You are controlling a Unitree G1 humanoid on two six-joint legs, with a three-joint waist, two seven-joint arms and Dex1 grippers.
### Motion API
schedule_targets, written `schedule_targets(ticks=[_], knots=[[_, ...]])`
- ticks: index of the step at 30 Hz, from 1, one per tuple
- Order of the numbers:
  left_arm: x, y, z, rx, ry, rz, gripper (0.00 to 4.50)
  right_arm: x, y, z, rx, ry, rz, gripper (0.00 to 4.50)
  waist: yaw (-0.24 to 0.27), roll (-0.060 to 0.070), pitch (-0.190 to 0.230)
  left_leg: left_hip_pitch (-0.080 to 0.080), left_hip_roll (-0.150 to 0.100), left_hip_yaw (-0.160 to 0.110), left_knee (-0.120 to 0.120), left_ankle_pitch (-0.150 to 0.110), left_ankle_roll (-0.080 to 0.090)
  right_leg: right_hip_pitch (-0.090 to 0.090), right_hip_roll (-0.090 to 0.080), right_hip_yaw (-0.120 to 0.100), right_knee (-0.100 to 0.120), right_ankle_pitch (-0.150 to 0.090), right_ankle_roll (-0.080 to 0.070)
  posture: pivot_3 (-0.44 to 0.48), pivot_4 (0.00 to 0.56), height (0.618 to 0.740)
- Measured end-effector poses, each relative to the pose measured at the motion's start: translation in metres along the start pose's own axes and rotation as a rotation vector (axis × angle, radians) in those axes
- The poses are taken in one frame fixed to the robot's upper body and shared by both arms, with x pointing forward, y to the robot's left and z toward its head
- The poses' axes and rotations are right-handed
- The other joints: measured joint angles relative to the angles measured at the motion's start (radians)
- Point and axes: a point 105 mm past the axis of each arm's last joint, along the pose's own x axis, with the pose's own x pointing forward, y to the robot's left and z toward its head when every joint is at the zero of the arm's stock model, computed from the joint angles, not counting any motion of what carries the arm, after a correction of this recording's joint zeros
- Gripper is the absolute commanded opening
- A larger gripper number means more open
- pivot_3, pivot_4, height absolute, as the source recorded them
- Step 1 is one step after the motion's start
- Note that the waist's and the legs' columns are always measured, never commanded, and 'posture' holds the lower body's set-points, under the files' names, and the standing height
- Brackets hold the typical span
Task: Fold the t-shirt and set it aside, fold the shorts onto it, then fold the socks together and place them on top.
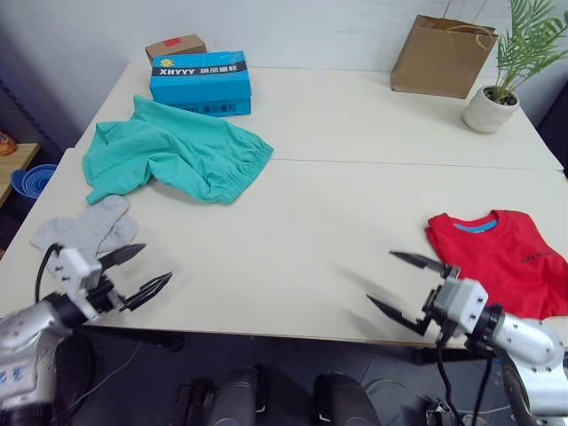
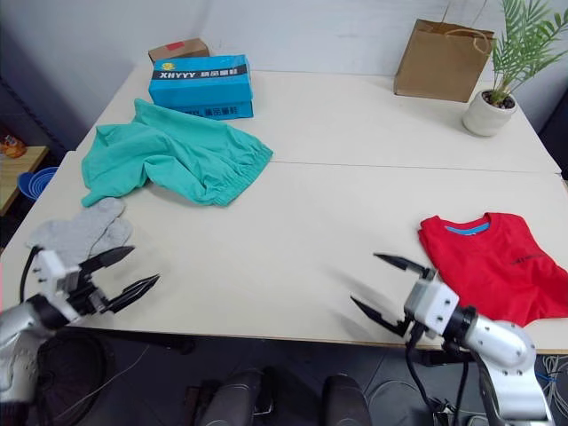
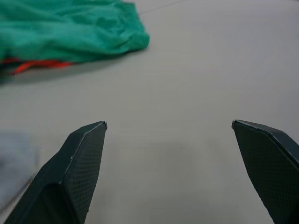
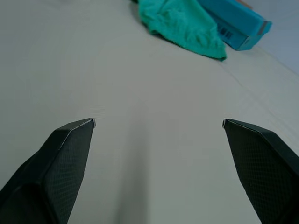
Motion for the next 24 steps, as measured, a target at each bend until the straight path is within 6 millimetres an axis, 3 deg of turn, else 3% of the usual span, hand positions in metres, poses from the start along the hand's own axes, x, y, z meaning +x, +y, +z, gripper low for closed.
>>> schedule_targets(ticks=[3, 6, 9, 12, 16, 20, 24], knots=[[-0.039, 0.007, -0.009, -0.009, 0.062, 0.189, 4.5, -0.005, -0.001, 0.003, 0.031, -0.027, -0.03, 4.48, -0.001, -0.002, -0.001, 0.001, 0.0, 0.0, -0.001, -0.002, 0.004, 0.0, -0.001, 0.002, -0.001, -0.001, -0.002, 0.0, 0.15, 0.74], [-0.066, 0.006, -0.02, -0.054, 0.122, 0.32, 4.5, -0.005, 0.001, 0.005, 0.049, -0.04, -0.036, 4.48, -0.002, -0.002, -0.001, 0.001, 0.0, 0.0, -0.003, -0.003, 0.004, -0.001, -0.001, 0.002, -0.003, -0.002, -0.003, 0.0, 0.15, 0.74], [-0.076, -0.001, -0.021, -0.088, 0.13, 0.381, 4.5, 0.001, 0.0, 0.012, 0.043, -0.061, -0.032, 4.48, 0.009, -0.003, -0.002, 0.0, 0.0, 0.0, -0.004, -0.003, 0.003, -0.002, -0.001, 0.002, -0.006, -0.003, -0.006, 0.0, 0.15, 0.74], [-0.072, -0.006, -0.013, -0.077, 0.123, 0.37, 4.5, 0.007, 0.002, 0.015, 0.052, -0.078, -0.018, 4.48, 0.014, -0.004, -0.002, 0.0, 0.0, 0.0, -0.006, -0.002, 0.003, -0.003, -0.001, 0.002, -0.01, -0.004, -0.008, 0.0, 0.15, 0.74], [-0.032, 0.006, 0.017, 0.053, 0.124, 0.279, 4.5, 0.012, -0.008, 0.019, 0.055, -0.089, -0.042, 4.48, 0.028, -0.004, -0.002, 0.0, 0.0, 0.0, -0.007, -0.001, 0.001, -0.005, -0.001, 0.002, -0.009, -0.004, -0.009, 0.0, 0.15, 0.74], [0.025, 0.005, 0.052, 0.29, 0.136, 0.093, 4.5, 0.016, -0.011, 0.027, 0.044, -0.107, -0.062, 4.48, 0.034, -0.004, -0.003, -0.001, -0.001, 0.005, -0.009, 0.002, -0.005, -0.011, -0.002, 0.004, -0.001, 0.0, -0.003, 0.0, 0.15, 0.74], [0.084, 0.014, 0.067, 0.428, 0.149, -0.058, 4.5, 0.019, -0.007, 0.026, 0.062, -0.097, -0.077, 4.48, 0.035, -0.005, -0.003, -0.002, -0.001, 0.007, -0.013, 0.005, -0.007, -0.013, 0.001, 0.001, 0.004, 0.0, -0.004, 0.0, 0.15, 0.74]])
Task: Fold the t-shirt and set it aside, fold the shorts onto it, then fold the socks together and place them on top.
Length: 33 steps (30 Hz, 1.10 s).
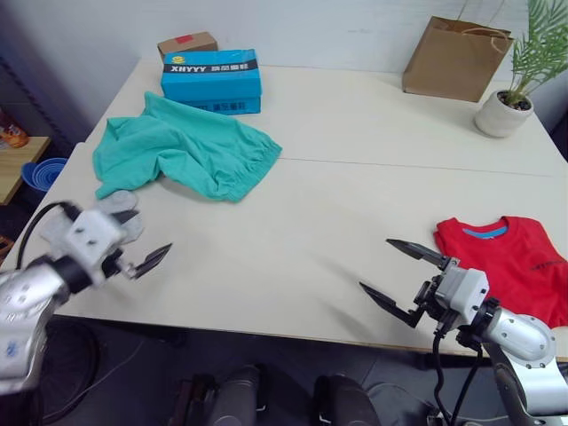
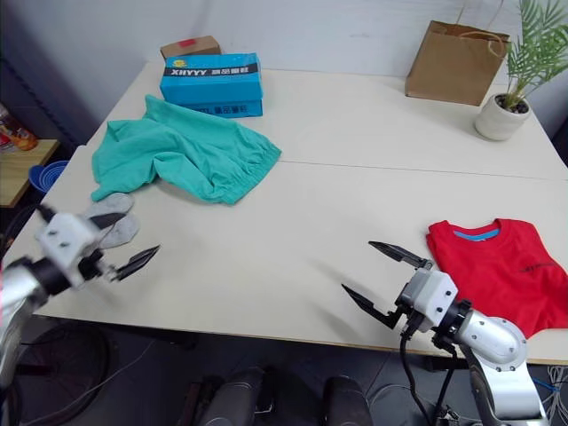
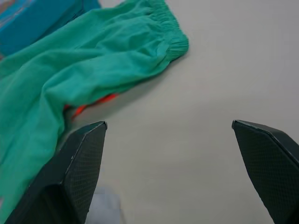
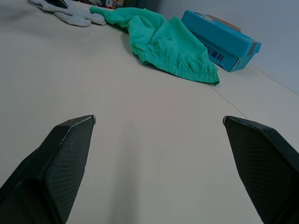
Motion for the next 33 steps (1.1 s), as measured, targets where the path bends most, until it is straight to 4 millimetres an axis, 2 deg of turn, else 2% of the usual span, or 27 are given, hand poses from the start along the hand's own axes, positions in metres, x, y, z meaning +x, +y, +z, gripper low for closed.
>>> schedule_targets(ticks=[5, 8, 11, 14, 17, 20, 23, 26, 30, 33], knots=[[0.057, 0.022, 0.001, 0.056, 0.06, -0.148, 4.5, 0.004, -0.001, -0.002, 0.001, 0.012, -0.035, 4.48, -0.014, -0.003, 0.001, 0.0, 0.001, 0.007, 0.0, 0.005, 0.007, -0.002, 0.008, -0.002, 0.002, 0.0, 0.0, 0.0, 0.15, 0.74], [0.074, 0.028, 0.002, 0.09, 0.094, -0.213, 4.5, 0.002, -0.003, -0.006, -0.008, 0.035, -0.07, 4.48, -0.021, -0.004, 0.0, 0.0, 0.001, 0.007, 0.001, 0.006, 0.008, -0.002, 0.008, -0.001, 0.003, 0.0, 0.001, 0.0, 0.15, 0.74], [0.082, 0.027, -0.007, 0.12, 0.159, -0.274, 4.5, -0.003, 0.006, -0.014, 0.008, 0.08, -0.074, 4.48, -0.026, -0.005, 0.0, 0.0, 0.001, 0.007, 0.002, 0.006, 0.008, -0.003, 0.008, -0.001, 0.008, 0.0, 0.001, 0.0, 0.15, 0.74], [0.085, 0.029, -0.014, 0.129, 0.216, -0.326, 3.91, -0.004, 0.01, -0.012, 0.019, 0.078, -0.106, 4.5, -0.028, -0.007, 0.001, 0.0, 0.002, 0.007, 0.006, 0.006, 0.008, -0.003, 0.007, -0.001, 0.01, 0.0, 0.001, 0.0, 0.15, 0.74], [0.092, 0.027, -0.016, 0.121, 0.238, -0.346, 2.98, -0.002, 0.016, -0.002, 0.035, 0.044, -0.145, 4.5, -0.027, -0.008, 0.001, 0.0, 0.002, 0.006, 0.008, 0.005, 0.009, -0.003, 0.005, 0.0, 0.009, 0.0, 0.001, 0.0, 0.15, 0.74], [0.103, 0.02, -0.013, 0.132, 0.233, -0.367, 1.95, 0.002, 0.004, 0.0, 0.124, 0.009, -0.284, 4.5, -0.022, -0.009, 0.0, 0.0, 0.003, 0.004, 0.012, 0.002, 0.004, -0.002, 0.001, 0.0, 0.012, 0.0, 0.001, 0.0, 0.15, 0.74], [0.121, 0.01, 0.0, 0.128, 0.193, -0.381, 0.99, 0.002, -0.014, 0.008, 0.134, -0.016, -0.367, 4.5, -0.002, -0.01, 0.0, -0.001, 0.0, 0.003, 0.014, 0.002, 0.006, -0.002, -0.005, 0.001, 0.012, 0.0, 0.0, 0.0, 0.15, 0.74], [0.135, -0.004, 0.03, 0.106, 0.082, -0.46, 0.03, -0.003, -0.019, 0.006, 0.141, 0.0, -0.401, 4.5, 0.003, -0.013, 0.0, -0.005, -0.001, 0.002, 0.014, 0.001, 0.008, -0.003, -0.006, -0.001, 0.011, 0.001, 0.001, 0.0, 0.15, 0.74], [0.145, -0.04, 0.092, 0.122, -0.168, -0.707, 0.03, -0.017, -0.025, 0.001, 0.123, 0.052, -0.436, 4.5, -0.003, -0.012, 0.0, -0.008, -0.002, 0.005, 0.016, 0.002, 0.015, -0.004, 0.0, -0.01, 0.014, 0.002, 0.002, 0.0, 0.15, 0.74], [0.144, -0.069, 0.116, 0.138, -0.279, -0.885, 0.03, -0.024, -0.029, 0.002, 0.092, 0.078, -0.438, 4.5, -0.017, -0.012, 0.0, -0.008, -0.001, 0.006, 0.016, 0.002, 0.016, -0.003, 0.003, -0.01, 0.013, 0.001, 0.004, 0.0, 0.15, 0.74]])
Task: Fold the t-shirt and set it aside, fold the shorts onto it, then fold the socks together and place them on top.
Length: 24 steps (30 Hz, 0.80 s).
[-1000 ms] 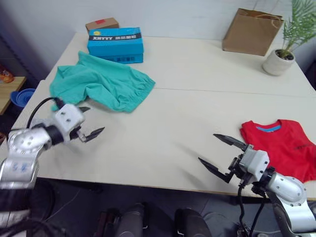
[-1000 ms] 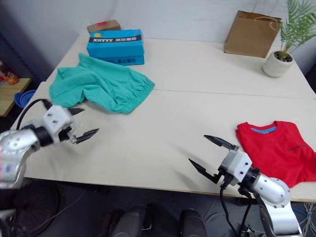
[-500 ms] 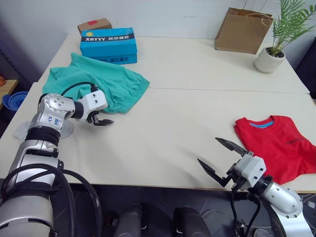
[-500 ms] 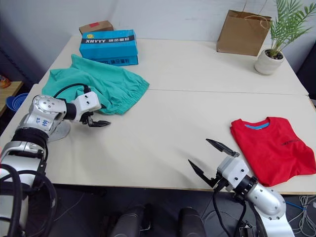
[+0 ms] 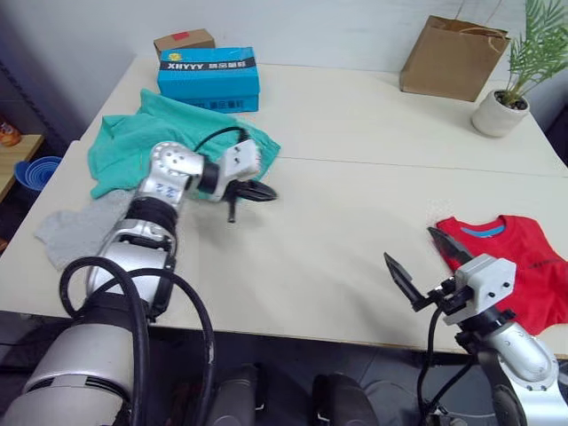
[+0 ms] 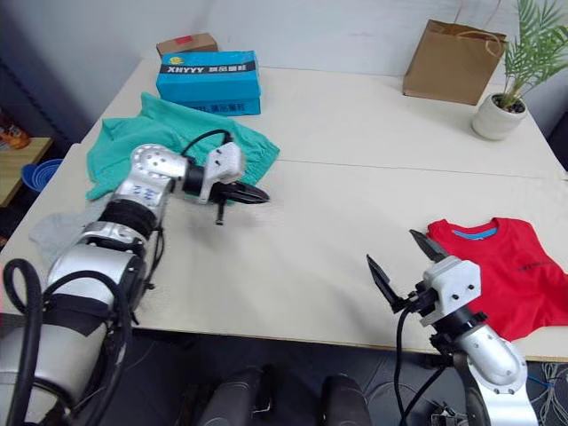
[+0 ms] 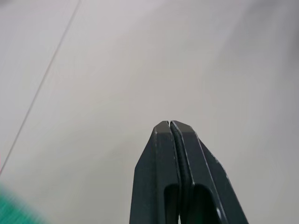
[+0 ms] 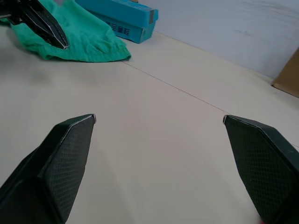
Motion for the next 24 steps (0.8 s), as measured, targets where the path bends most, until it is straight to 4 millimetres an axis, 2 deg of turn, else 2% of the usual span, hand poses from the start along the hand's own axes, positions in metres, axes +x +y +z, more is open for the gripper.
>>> schedule_targets(ticks=[4, 6, 9, 10, 11, 13, 14, 16, 18, 20, 23, 24], knots=[[0.037, -0.025, 0.019, 0.016, -0.16, -0.151, 0.03, -0.005, -0.008, -0.001, -0.058, 0.04, 0.036, 4.5, -0.013, 0.0, 0.0, 0.003, 0.002, 0.0, 0.002, 0.001, -0.001, 0.003, 0.001, 0.002, -0.002, -0.001, 0.001, 0.0, 0.15, 0.74], [0.054, -0.041, 0.022, 0.003, -0.207, -0.204, 0.03, -0.005, -0.01, 0.0, -0.074, 0.044, 0.05, 4.5, -0.013, 0.0, 0.0, 0.004, 0.003, -0.001, 0.002, 0.002, -0.001, 0.003, 0.0, 0.005, -0.001, -0.001, 0.001, 0.0, 0.15, 0.74], [0.068, -0.058, 0.02, -0.065, -0.236, -0.228, 0.03, -0.01, -0.011, -0.004, -0.08, 0.081, 0.07, 4.5, -0.012, 0.001, 0.0, 0.007, 0.004, -0.001, 0.002, 0.002, -0.002, 0.005, -0.003, 0.01, 0.0, -0.001, 0.0, 0.0, 0.15, 0.74], [0.072, -0.065, 0.017, -0.113, -0.245, -0.214, 0.4, -0.011, -0.009, -0.006, -0.078, 0.101, 0.088, 4.5, -0.013, 0.001, -0.001, 0.007, 0.004, -0.002, 0.002, 0.002, -0.002, 0.005, -0.004, 0.011, 0.001, -0.001, -0.001, 0.0, 0.15, 0.74], [0.075, -0.071, 0.013, -0.172, -0.263, -0.202, 0.55, -0.013, -0.008, -0.009, -0.077, 0.121, 0.103, 4.5, -0.013, 0.002, -0.001, 0.007, 0.004, -0.002, 0.002, 0.002, -0.002, 0.005, -0.004, 0.012, 0.001, -0.001, -0.001, 0.0, 0.15, 0.74], [0.074, -0.084, 0.011, -0.259, -0.311, -0.188, 1.18, -0.015, -0.006, -0.012, -0.065, 0.145, 0.123, 4.5, -0.013, 0.002, -0.001, 0.007, 0.004, -0.003, 0.002, 0.002, -0.002, 0.004, -0.005, 0.011, 0.002, -0.001, -0.001, 0.0, 0.15, 0.74], [0.067, -0.086, 0.013, -0.262, -0.323, -0.167, 1.47, -0.014, -0.005, -0.012, -0.059, 0.145, 0.13, 4.5, -0.013, 0.002, -0.001, 0.007, 0.004, -0.003, 0.002, 0.002, -0.002, 0.004, -0.005, 0.011, 0.002, -0.001, -0.001, 0.0, 0.15, 0.74], [0.041, -0.079, 0.016, -0.207, -0.307, -0.085, 2.13, -0.013, -0.003, -0.013, -0.05, 0.143, 0.143, 4.5, -0.013, 0.002, -0.001, 0.007, 0.004, -0.003, 0.002, 0.003, -0.003, 0.004, -0.005, 0.011, 0.003, -0.001, -0.002, 0.0, 0.15, 0.74], [0.005, -0.068, 0.009, -0.144, -0.235, 0.04, 2.73, -0.011, 0.001, -0.013, -0.044, 0.136, 0.164, 4.5, -0.014, 0.003, -0.002, 0.009, 0.004, -0.003, 0.001, 0.003, -0.004, 0.005, -0.005, 0.011, 0.003, -0.001, -0.003, 0.0, 0.15, 0.74], [-0.025, -0.059, -0.006, -0.093, -0.148, 0.153, 3.45, -0.008, 0.006, -0.012, -0.036, 0.125, 0.194, 4.5, -0.012, 0.004, -0.002, 0.009, 0.004, -0.003, 0.001, 0.003, -0.004, 0.005, -0.006, 0.01, 0.003, -0.001, -0.003, 0.0, 0.15, 0.74], [-0.077, -0.048, -0.051, -0.053, 0.052, 0.354, 4.33, 0.001, 0.015, -0.006, -0.025, 0.054, 0.227, 4.5, -0.011, 0.004, -0.002, 0.008, 0.003, -0.003, 0.001, 0.003, -0.004, 0.004, -0.007, 0.01, 0.003, -0.001, -0.003, 0.0, 0.15, 0.74], [-0.092, -0.046, -0.065, -0.045, 0.112, 0.419, 4.44, 0.003, 0.017, -0.003, -0.017, 0.027, 0.231, 4.5, -0.011, 0.004, -0.002, 0.008, 0.002, -0.003, 0.0, 0.002, -0.004, 0.003, -0.007, 0.009, 0.003, -0.001, -0.003, 0.0, 0.15, 0.74]])
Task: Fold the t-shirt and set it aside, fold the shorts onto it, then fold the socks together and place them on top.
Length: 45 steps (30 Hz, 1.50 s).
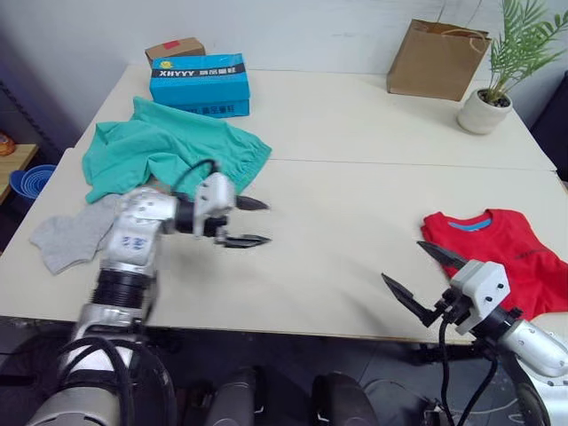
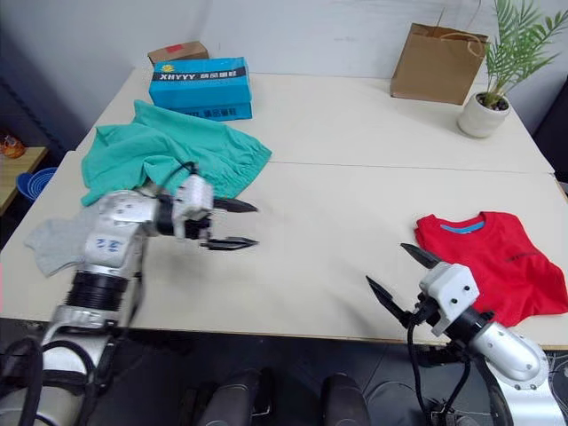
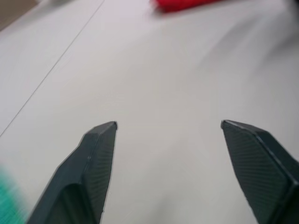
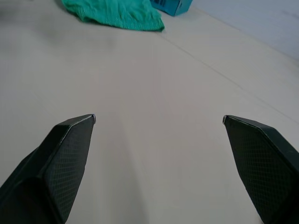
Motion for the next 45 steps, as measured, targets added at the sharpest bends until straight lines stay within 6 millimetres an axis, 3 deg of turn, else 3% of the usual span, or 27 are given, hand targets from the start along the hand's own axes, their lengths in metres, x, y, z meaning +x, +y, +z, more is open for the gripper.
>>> schedule_targets(ticks=[3, 7, 13, 17, 24, 29, 31, 33, 39, 42, 45], knots=[[-0.024, 0.022, -0.029, 0.066, 0.119, 0.156, 4.44, 0.01, 0.003, 0.011, -0.005, -0.072, 0.016, 4.5, 0.01, -0.001, 0.001, -0.001, -0.001, -0.001, 0.0, -0.001, 0.001, 0.0, -0.002, -0.002, 0.0, 0.0, 0.0, 0.0, 0.15, 0.74], [-0.031, 0.047, -0.034, 0.111, 0.16, 0.284, 4.44, 0.015, 0.005, 0.018, -0.014, -0.106, 0.031, 4.5, 0.03, -0.002, 0.0, -0.002, -0.003, -0.001, 0.001, -0.004, 0.002, 0.0, -0.003, -0.002, -0.001, 0.001, 0.002, 0.0, 0.15, 0.74], [0.004, 0.053, -0.029, -0.01, 0.109, 0.265, 4.44, 0.017, 0.01, 0.018, -0.022, -0.096, 0.058, 4.5, 0.026, -0.005, 0.001, -0.004, -0.004, 0.002, 0.001, -0.004, 0.005, 0.0, -0.001, -0.01, 0.001, 0.002, 0.004, 0.0, 0.15, 0.74], [0.013, 0.054, -0.033, 0.034, 0.211, 0.226, 3.57, 0.015, 0.007, 0.017, -0.027, -0.086, 0.044, 4.5, 0.008, -0.005, 0.001, -0.003, -0.003, 0.004, 0.001, -0.003, 0.005, -0.001, 0.004, -0.01, 0.002, 0.002, 0.004, 0.0, 0.15, 0.74], [0.023, 0.059, -0.042, -0.055, 0.312, 0.25, 1.44, 0.009, 0.005, 0.017, -0.029, -0.063, 0.02, 4.5, 0.001, -0.006, 0.001, -0.003, -0.002, 0.003, 0.002, -0.003, 0.005, -0.001, 0.004, -0.009, 0.002, 0.002, 0.004, 0.0, 0.15, 0.74], [0.031, 0.055, -0.04, -0.095, 0.29, 0.229, 0.03, 0.006, 0.005, 0.016, -0.03, -0.051, 0.009, 4.5, 0.001, -0.006, 0.001, -0.003, -0.002, 0.003, 0.002, -0.003, 0.005, -0.001, -0.001, -0.009, 0.001, 0.002, 0.004, 0.0, 0.15, 0.74], [0.039, 0.053, -0.032, -0.141, 0.219, 0.215, 0.03, 0.005, 0.006, 0.015, -0.028, -0.045, 0.009, 4.5, 0.004, -0.006, 0.001, -0.003, -0.002, 0.003, 0.002, -0.003, 0.005, -0.001, -0.001, -0.009, 0.001, 0.002, 0.004, 0.0, 0.15, 0.74], [0.055, 0.05, -0.01, -0.231, 0.062, 0.164, 0.03, 0.004, 0.006, 0.015, -0.028, -0.043, 0.005, 4.5, 0.013, -0.007, 0.002, -0.005, -0.002, 0.002, 0.005, -0.003, 0.005, -0.001, -0.002, -0.01, 0.001, 0.002, 0.004, 0.0, 0.15, 0.74], [0.085, 0.04, 0.088, -0.306, -0.355, -0.134, 0.03, -0.001, 0.007, 0.012, -0.055, -0.005, 0.026, 4.5, 0.022, -0.007, 0.002, -0.007, -0.002, 0.003, 0.01, -0.004, 0.006, -0.001, 0.003, -0.01, 0.001, 0.001, 0.005, 0.0, 0.15, 0.74], [0.093, 0.004, 0.113, -0.215, -0.411, -0.356, 0.03, -0.014, -0.002, 0.01, -0.108, 0.055, 0.04, 4.5, 0.019, -0.005, 0.001, -0.005, -0.002, 0.003, 0.011, -0.004, 0.006, 0.002, 0.005, -0.008, 0.001, 0.001, 0.005, 0.0, 0.15, 0.74], [0.117, -0.051, 0.102, -0.258, -0.372, -0.541, 0.03, -0.022, -0.015, 0.013, -0.158, 0.075, 0.017, 4.5, 0.014, -0.004, 0.0, -0.004, 0.001, 0.002, 0.014, -0.004, 0.005, 0.004, 0.008, -0.003, -0.001, 0.001, 0.005, 0.0, 0.15, 0.74]])
